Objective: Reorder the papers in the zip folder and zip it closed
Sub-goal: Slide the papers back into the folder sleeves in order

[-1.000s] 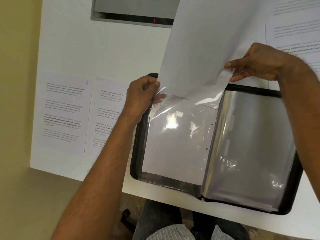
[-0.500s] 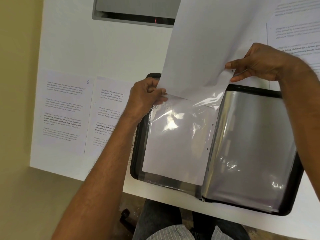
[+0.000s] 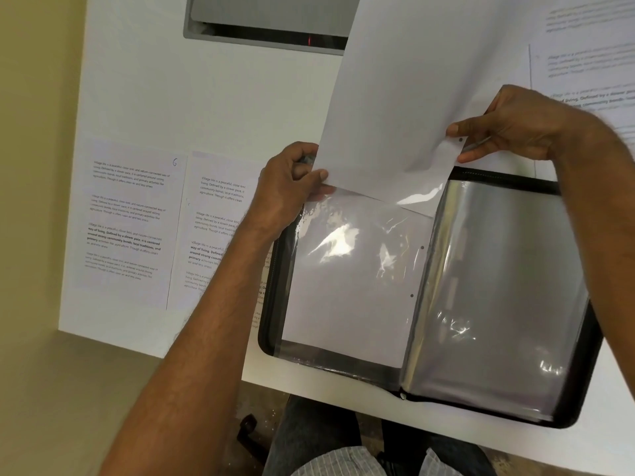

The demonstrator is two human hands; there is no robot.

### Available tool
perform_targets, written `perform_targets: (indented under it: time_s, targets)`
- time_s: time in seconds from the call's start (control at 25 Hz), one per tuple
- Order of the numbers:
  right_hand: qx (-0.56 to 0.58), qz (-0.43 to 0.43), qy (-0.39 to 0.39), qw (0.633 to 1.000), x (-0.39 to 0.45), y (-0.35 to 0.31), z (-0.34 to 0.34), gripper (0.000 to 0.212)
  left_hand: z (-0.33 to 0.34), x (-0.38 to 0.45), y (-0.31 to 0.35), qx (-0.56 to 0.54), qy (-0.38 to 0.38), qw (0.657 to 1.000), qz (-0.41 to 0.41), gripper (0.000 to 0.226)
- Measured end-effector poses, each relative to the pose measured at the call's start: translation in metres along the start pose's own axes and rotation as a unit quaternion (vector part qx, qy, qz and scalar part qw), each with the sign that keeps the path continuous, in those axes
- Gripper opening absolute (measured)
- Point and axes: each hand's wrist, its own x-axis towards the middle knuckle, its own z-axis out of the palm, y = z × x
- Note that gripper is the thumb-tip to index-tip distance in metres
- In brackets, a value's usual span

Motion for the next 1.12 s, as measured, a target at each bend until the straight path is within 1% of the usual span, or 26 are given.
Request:
perform_targets:
  time_s: [0.12, 0.24, 0.32, 0.36, 0.44, 0.52, 0.6, 0.72, 0.88, 1.0, 1.08, 1.12]
  targets:
    - [-0.006, 0.021, -0.018, 1.000, -0.002, -0.002, 0.002, 0.042, 0.000, 0.000, -0.001, 0.000, 0.006, 1.000, -0.004, 0.036]
    - [-0.033, 0.009, -0.021, 0.999, -0.003, -0.001, 0.003, 0.053, 0.000, 0.002, -0.002, -0.001, 0.035, 0.999, -0.010, 0.033]
    - [-0.049, -0.010, -0.021, 0.999, -0.004, -0.001, 0.002, 0.049, -0.001, 0.002, 0.000, -0.014, 0.058, 0.998, -0.012, 0.030]
    - [-0.047, -0.028, -0.016, 0.998, -0.004, -0.002, 0.001, 0.052, -0.001, 0.002, 0.001, -0.022, 0.064, 0.998, -0.011, 0.028]
    - [0.014, -0.073, 0.013, 0.997, -0.002, -0.003, 0.001, 0.057, 0.000, 0.002, 0.004, -0.027, 0.070, 0.997, -0.009, 0.025]
    - [0.120, -0.119, 0.049, 0.984, 0.001, -0.006, 0.004, 0.047, 0.001, 0.001, 0.007, -0.022, 0.073, 0.997, -0.006, 0.025]
    - [0.173, -0.130, 0.062, 0.974, 0.003, -0.007, 0.009, 0.044, 0.002, -0.001, 0.009, -0.032, 0.072, 0.997, -0.006, 0.026]
    - [0.141, -0.112, 0.031, 0.983, 0.002, -0.003, 0.013, 0.047, 0.003, -0.002, 0.011, -0.063, 0.065, 0.996, -0.012, 0.022]
    - [0.114, -0.078, -0.016, 0.990, -0.004, 0.001, 0.021, 0.058, 0.005, -0.005, 0.012, -0.066, 0.071, 0.995, -0.021, 0.026]
    - [0.078, -0.059, -0.050, 0.994, -0.009, 0.001, 0.027, 0.050, 0.004, -0.008, 0.009, -0.089, 0.043, 0.994, -0.037, 0.022]
    - [0.075, -0.064, -0.046, 0.994, -0.011, 0.001, 0.031, 0.041, 0.001, -0.012, 0.004, -0.088, 0.017, 0.994, -0.059, 0.020]
    - [0.094, -0.079, -0.032, 0.992, -0.011, 0.001, 0.033, 0.035, 0.000, -0.015, 0.001, -0.079, 0.006, 0.994, -0.072, 0.020]
